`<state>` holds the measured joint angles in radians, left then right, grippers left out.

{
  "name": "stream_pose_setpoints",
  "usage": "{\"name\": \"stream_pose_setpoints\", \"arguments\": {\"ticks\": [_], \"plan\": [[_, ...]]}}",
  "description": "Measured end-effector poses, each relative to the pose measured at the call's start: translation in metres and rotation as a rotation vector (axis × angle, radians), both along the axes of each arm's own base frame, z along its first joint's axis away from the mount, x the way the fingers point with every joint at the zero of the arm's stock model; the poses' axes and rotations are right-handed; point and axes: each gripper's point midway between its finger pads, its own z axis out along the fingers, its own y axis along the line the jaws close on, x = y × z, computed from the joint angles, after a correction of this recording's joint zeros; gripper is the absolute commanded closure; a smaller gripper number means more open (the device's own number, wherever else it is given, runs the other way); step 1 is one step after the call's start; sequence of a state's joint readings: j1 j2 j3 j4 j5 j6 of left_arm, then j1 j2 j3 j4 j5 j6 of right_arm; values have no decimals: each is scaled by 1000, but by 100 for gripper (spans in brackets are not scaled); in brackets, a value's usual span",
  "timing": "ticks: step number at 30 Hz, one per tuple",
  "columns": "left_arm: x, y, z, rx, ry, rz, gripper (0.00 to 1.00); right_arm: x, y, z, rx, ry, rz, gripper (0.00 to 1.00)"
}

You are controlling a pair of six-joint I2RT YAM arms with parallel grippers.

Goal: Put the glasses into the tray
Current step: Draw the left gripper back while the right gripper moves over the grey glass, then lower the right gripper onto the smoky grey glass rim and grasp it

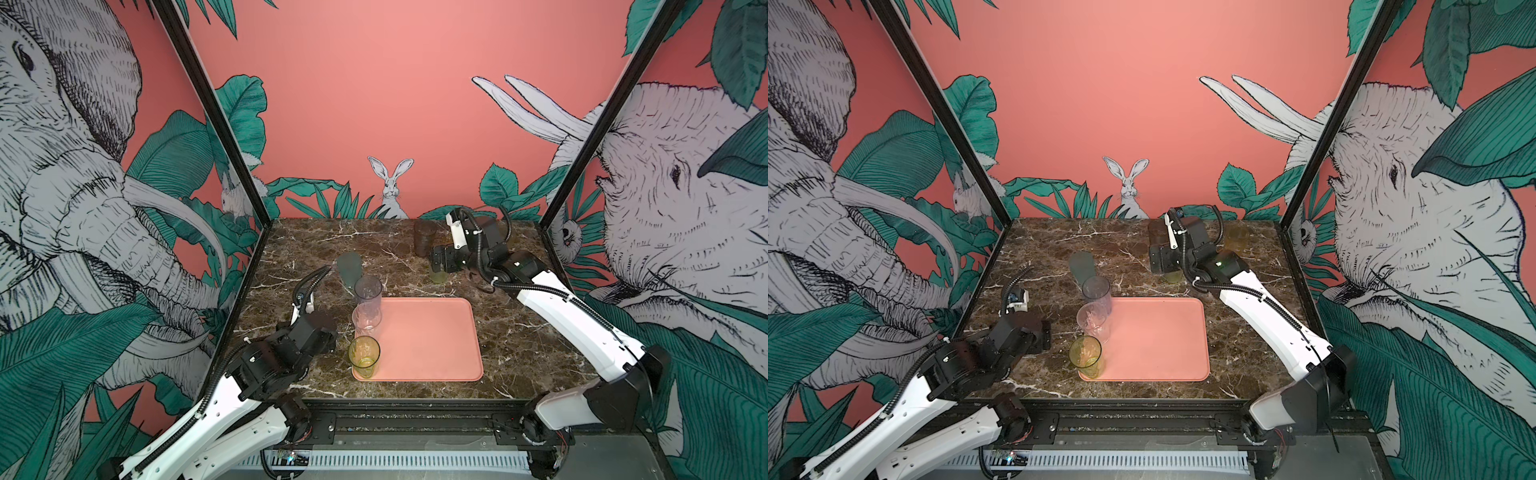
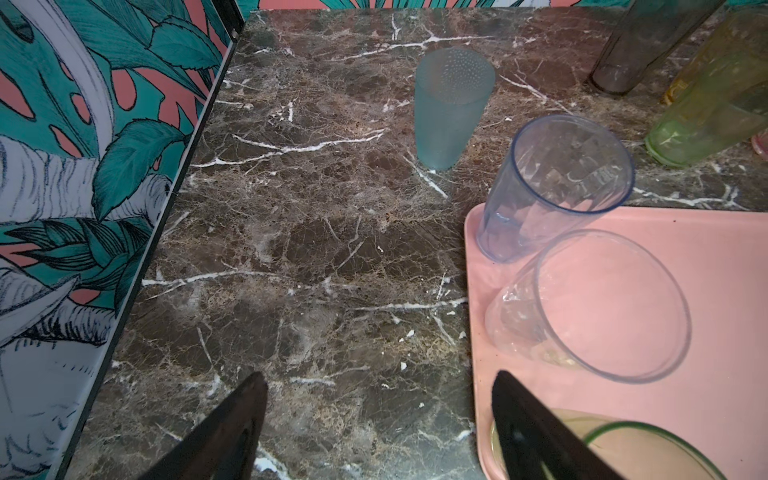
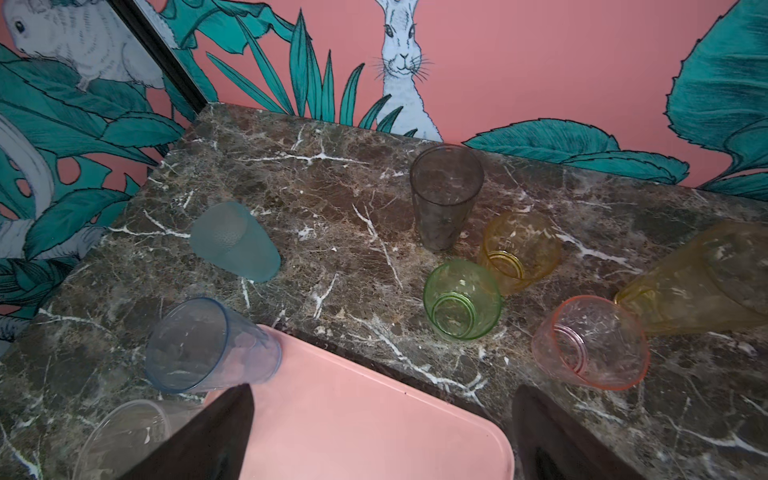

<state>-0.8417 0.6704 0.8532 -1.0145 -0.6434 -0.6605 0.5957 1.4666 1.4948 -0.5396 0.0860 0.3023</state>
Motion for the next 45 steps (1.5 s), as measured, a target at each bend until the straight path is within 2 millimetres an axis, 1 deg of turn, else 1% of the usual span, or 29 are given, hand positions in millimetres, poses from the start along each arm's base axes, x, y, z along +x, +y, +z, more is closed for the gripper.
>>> {"name": "stream_pose_setpoints", "arguments": {"ticks": [3, 7, 11, 14, 18, 23, 33, 37, 40, 45], "plan": [[-1, 7, 5, 7, -26, 18, 9, 17, -7, 1, -12, 7, -34, 1], [-5, 21, 14, 8, -78, 45, 6, 44, -16, -1, -17, 19, -76, 1], [-11, 35, 28, -27, -149, 67, 4, 70, -21, -12, -33, 61, -105, 1], [-15, 41, 33, -44, -182, 73, 2, 88, -21, -22, -49, 84, -120, 1], [-17, 44, 34, -40, -185, 69, 1, 104, -15, -31, -70, 105, -122, 1], [-17, 42, 32, -25, -177, 48, 1, 128, -8, -32, -83, 105, -135, 1], [-18, 39, 29, -8, -163, 17, 1, 158, -4, -34, -106, 85, -177, 1], [-17, 39, 27, -2, -160, 14, 1, 172, 0, -39, -110, 81, -185, 2], [-17, 37, 23, 3, -155, 10, 1, 178, 1, -50, -118, 97, -187, 2], [-16, 36, 24, -3, -158, 6, 1, 186, -3, -67, -125, 127, -201, 3]]}}
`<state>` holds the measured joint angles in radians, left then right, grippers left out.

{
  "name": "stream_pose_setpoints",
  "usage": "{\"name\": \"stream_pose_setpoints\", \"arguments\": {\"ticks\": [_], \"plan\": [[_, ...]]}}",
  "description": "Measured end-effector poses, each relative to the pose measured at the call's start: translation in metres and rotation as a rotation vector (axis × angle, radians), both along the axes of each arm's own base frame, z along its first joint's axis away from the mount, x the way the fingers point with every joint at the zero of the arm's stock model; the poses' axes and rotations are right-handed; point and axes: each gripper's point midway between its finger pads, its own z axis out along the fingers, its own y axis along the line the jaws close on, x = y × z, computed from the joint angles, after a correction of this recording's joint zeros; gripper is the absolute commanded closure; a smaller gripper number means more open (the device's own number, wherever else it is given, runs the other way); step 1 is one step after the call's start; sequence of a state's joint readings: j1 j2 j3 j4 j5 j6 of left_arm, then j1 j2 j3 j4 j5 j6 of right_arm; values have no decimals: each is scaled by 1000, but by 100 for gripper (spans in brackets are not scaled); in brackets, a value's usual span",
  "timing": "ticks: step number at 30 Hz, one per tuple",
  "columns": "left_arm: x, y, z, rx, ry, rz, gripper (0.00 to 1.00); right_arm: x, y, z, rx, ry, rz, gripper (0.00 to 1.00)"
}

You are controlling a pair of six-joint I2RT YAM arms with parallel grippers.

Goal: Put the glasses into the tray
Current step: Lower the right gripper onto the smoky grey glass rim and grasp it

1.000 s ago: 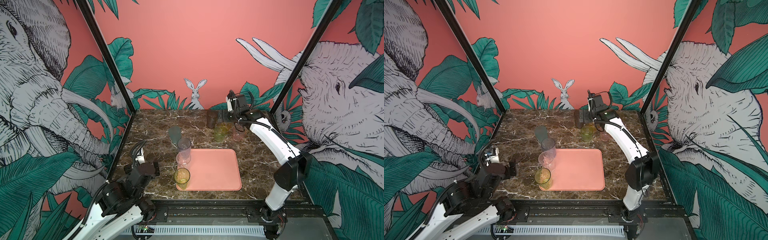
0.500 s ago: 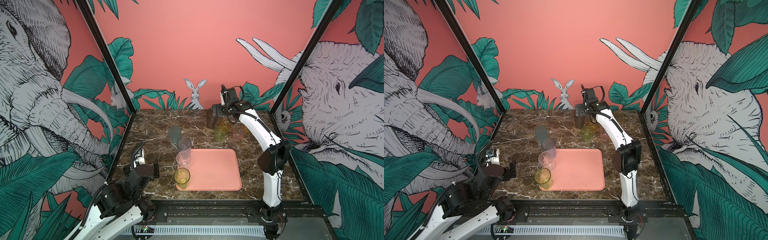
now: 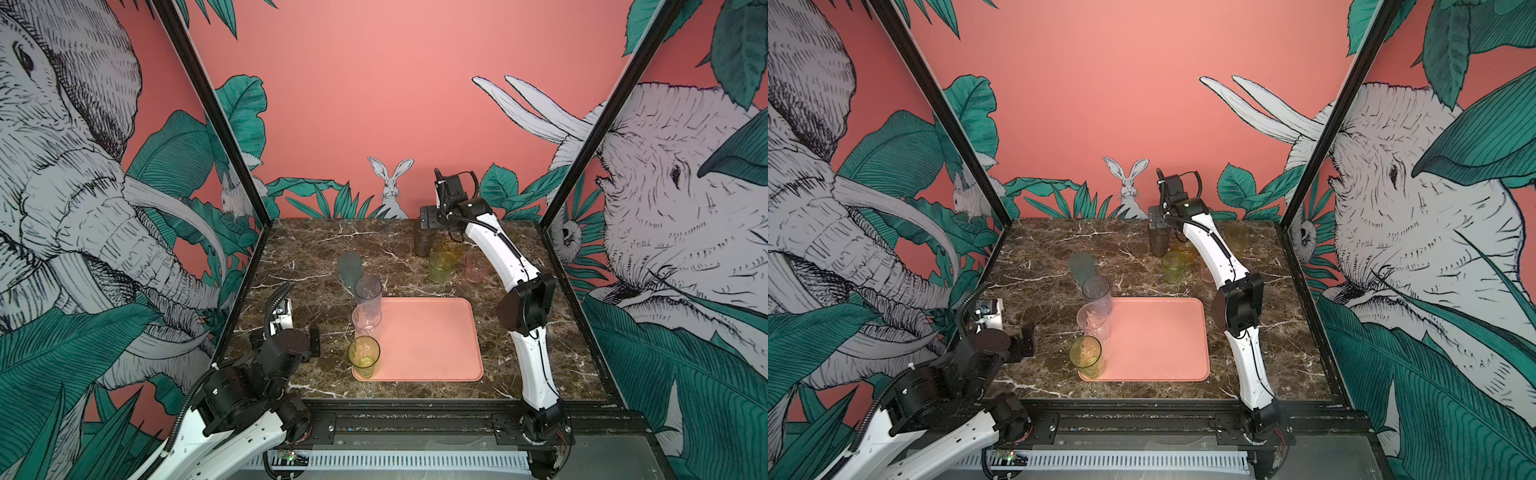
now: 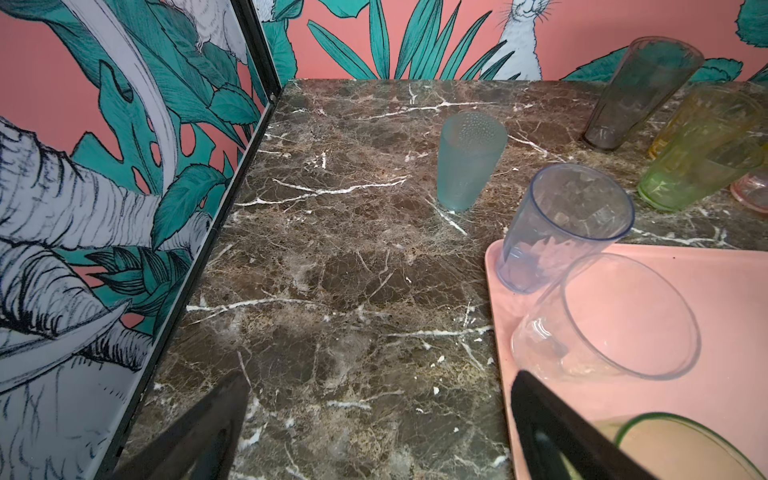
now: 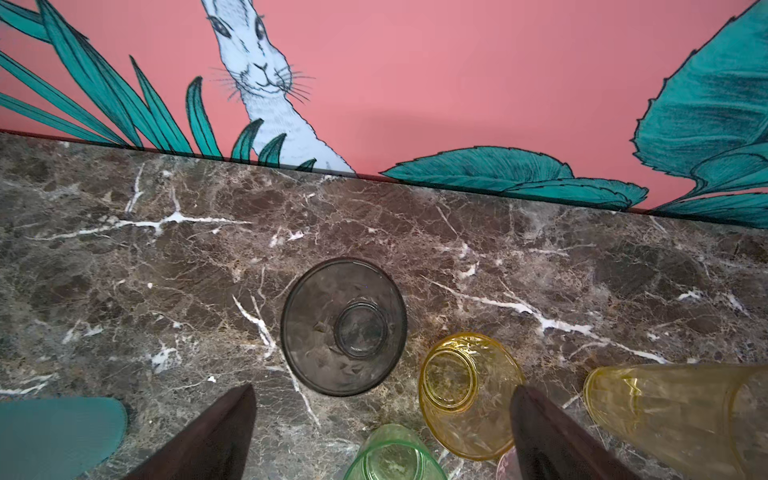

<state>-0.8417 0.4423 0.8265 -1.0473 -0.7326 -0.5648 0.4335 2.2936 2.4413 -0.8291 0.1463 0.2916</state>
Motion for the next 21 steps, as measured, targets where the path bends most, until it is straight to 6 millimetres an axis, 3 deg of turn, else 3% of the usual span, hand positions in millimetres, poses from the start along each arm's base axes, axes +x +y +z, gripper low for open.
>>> {"name": "stream_pose_setpoints", "arguments": {"ticks": [21], "plan": [[-2, -1, -2, -20, -6, -11, 1, 10, 0, -44, 9, 73, -7, 10]]}}
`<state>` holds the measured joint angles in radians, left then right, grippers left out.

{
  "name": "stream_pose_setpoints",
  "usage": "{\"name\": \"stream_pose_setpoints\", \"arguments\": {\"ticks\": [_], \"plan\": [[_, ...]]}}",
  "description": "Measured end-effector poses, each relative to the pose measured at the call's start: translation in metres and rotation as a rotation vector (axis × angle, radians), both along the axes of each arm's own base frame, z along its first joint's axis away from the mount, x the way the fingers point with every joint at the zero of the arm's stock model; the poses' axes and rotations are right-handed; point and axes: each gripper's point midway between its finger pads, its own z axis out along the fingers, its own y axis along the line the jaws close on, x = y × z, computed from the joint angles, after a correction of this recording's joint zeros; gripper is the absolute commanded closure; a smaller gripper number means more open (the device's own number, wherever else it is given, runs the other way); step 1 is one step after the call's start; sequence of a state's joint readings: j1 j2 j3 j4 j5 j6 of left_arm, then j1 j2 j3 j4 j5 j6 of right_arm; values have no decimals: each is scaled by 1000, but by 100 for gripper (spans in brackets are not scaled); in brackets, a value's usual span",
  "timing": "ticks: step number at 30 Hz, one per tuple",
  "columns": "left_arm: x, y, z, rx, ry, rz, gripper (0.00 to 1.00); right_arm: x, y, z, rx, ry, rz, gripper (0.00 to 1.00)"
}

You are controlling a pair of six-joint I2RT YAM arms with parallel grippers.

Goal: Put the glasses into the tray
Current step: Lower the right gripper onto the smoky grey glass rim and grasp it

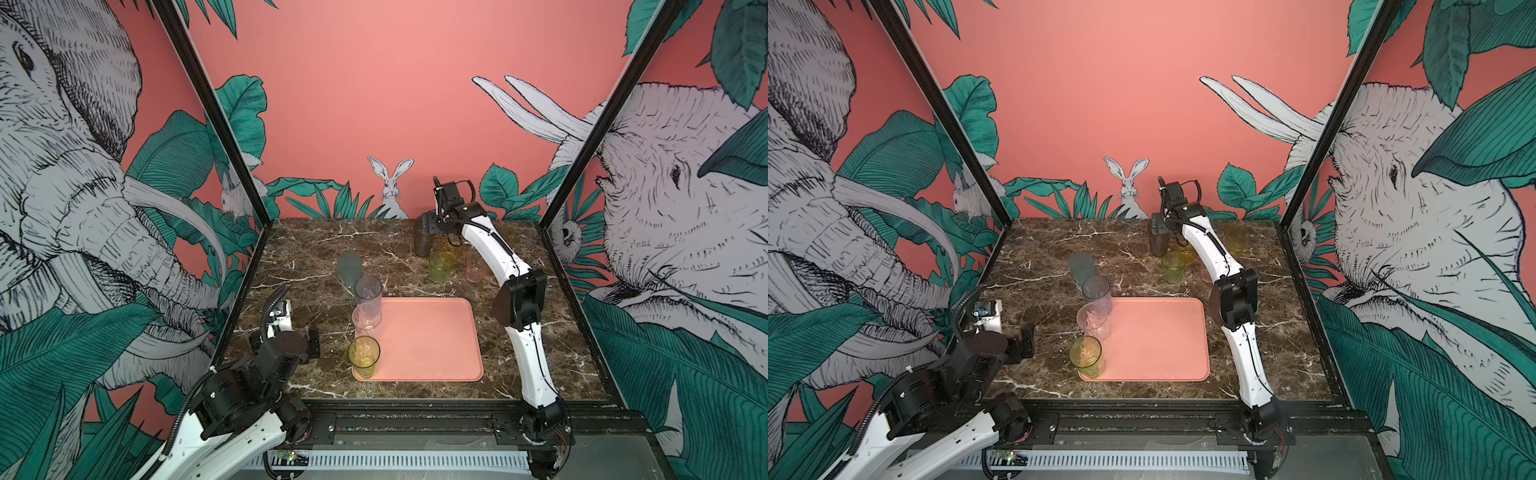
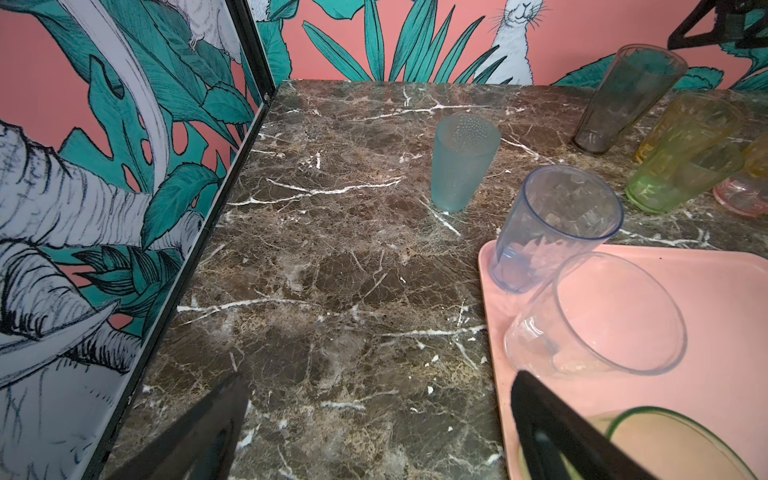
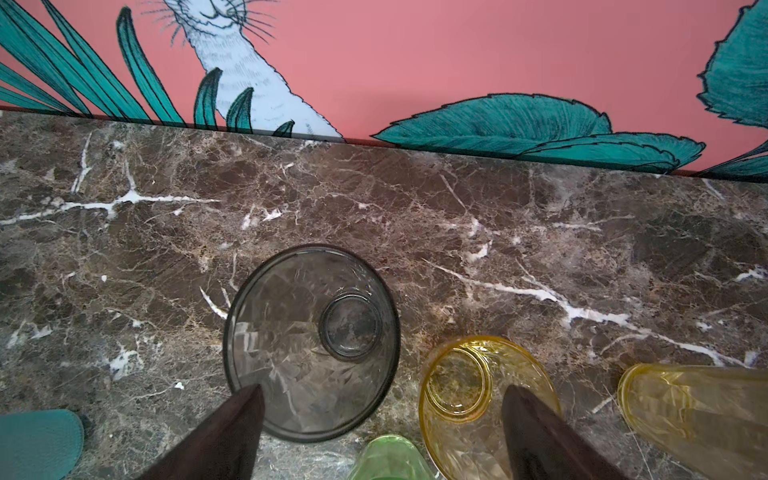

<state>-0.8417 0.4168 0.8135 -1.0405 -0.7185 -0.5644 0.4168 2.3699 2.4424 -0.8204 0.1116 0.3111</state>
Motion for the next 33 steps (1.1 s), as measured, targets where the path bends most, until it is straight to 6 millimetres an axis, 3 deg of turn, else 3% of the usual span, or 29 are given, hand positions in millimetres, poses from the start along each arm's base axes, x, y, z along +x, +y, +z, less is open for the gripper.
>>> {"name": "stream_pose_setpoints", "arguments": {"ticks": [8, 19, 25, 33], "plan": [[0, 0, 0, 0, 0, 0, 1, 7, 3, 0, 16, -16, -10, 18], [0, 0, 0, 0, 1, -1, 1, 11, 5, -25, 8, 16, -15, 25], [0, -1, 0, -2, 1, -3, 1, 12, 4, -26, 5, 16, -19, 30], [0, -2, 0, -9, 1, -8, 1, 15, 4, -27, 16, 16, -13, 50]]}}
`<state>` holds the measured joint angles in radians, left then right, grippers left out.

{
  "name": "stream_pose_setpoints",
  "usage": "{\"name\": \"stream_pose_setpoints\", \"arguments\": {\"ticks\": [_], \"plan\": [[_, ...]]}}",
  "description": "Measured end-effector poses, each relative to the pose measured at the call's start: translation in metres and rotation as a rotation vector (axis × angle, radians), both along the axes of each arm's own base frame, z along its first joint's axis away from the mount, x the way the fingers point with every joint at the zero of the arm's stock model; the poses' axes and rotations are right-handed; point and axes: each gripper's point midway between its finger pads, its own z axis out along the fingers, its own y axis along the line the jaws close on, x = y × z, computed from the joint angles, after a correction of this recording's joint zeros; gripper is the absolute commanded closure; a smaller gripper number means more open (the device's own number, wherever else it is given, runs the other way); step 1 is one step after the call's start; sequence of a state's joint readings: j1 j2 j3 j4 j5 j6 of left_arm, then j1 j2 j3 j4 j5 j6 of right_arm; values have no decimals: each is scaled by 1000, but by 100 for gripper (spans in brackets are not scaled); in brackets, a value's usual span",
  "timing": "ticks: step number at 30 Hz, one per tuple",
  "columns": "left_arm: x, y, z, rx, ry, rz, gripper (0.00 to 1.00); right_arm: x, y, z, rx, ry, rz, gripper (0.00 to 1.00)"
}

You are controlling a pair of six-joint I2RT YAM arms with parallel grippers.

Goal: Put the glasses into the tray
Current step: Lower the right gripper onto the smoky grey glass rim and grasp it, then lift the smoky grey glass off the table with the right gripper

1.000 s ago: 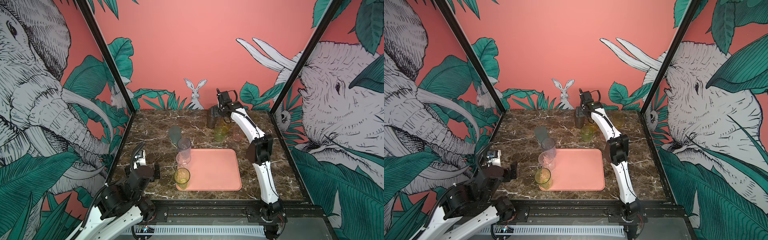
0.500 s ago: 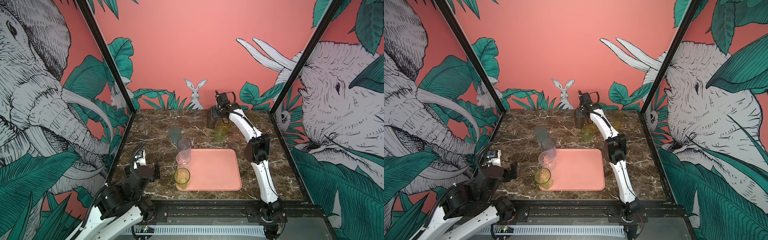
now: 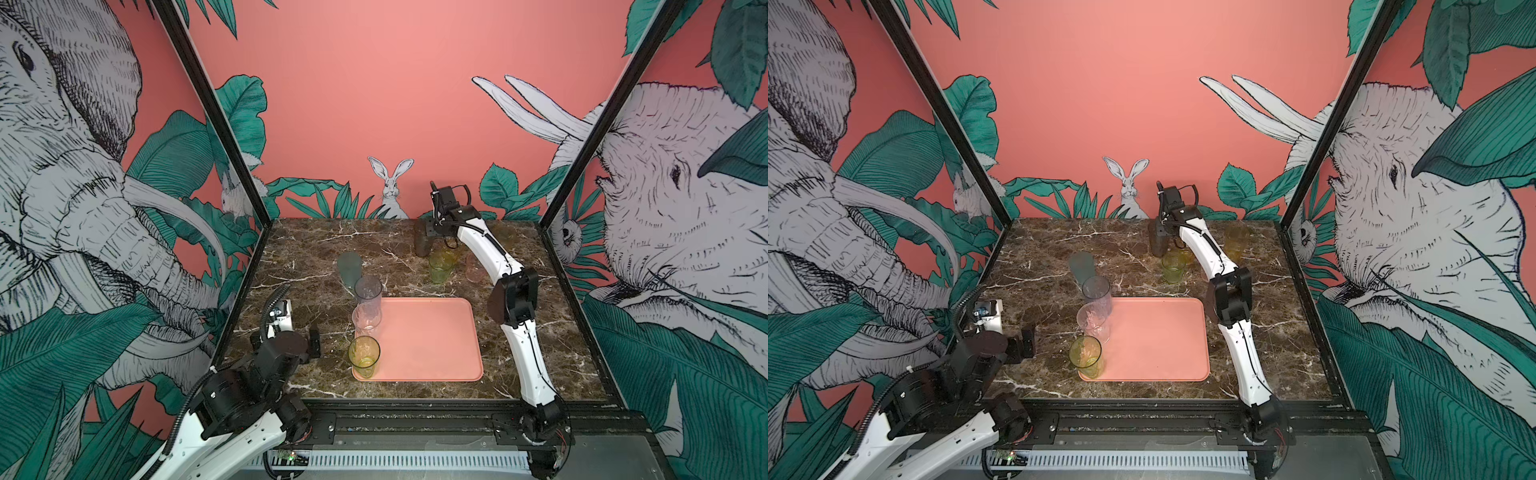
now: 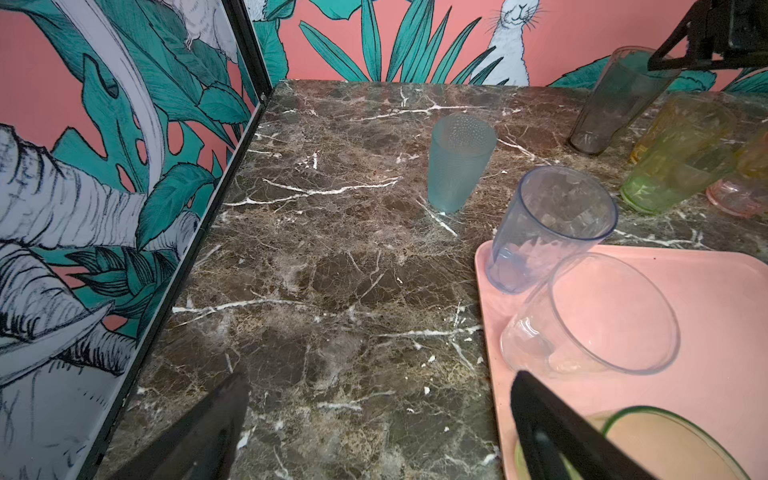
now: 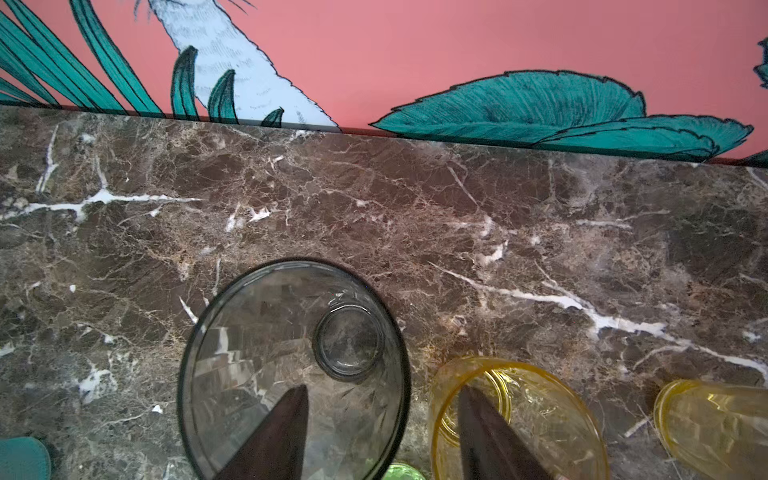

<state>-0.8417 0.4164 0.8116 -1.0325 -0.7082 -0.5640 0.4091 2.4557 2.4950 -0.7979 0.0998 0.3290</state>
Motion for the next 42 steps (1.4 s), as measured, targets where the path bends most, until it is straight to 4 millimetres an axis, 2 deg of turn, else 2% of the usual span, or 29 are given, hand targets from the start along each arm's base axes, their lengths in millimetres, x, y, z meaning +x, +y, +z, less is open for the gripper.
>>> {"name": "stream_pose_setpoints", "arguments": {"ticks": [9, 13, 22, 31, 37, 42], "plan": [[0, -1, -1, -3, 4, -6, 1, 2, 1, -13, 5, 23, 7, 77], [0, -2, -1, -1, 6, -10, 1, 2, 1, -16, 12, 30, 11, 81], [0, -2, -1, 4, 8, -13, 1, 2, 2, -14, 23, 31, 18, 99], [3, -6, -4, 25, 26, -13, 1, 0, 7, -14, 43, 40, 37, 100], [3, -6, -4, 27, 27, -14, 1, -9, 8, -12, 51, 72, 53, 100], [3, -6, -4, 31, 27, -17, 1, -19, 6, 11, 56, 63, 74, 100]]}}
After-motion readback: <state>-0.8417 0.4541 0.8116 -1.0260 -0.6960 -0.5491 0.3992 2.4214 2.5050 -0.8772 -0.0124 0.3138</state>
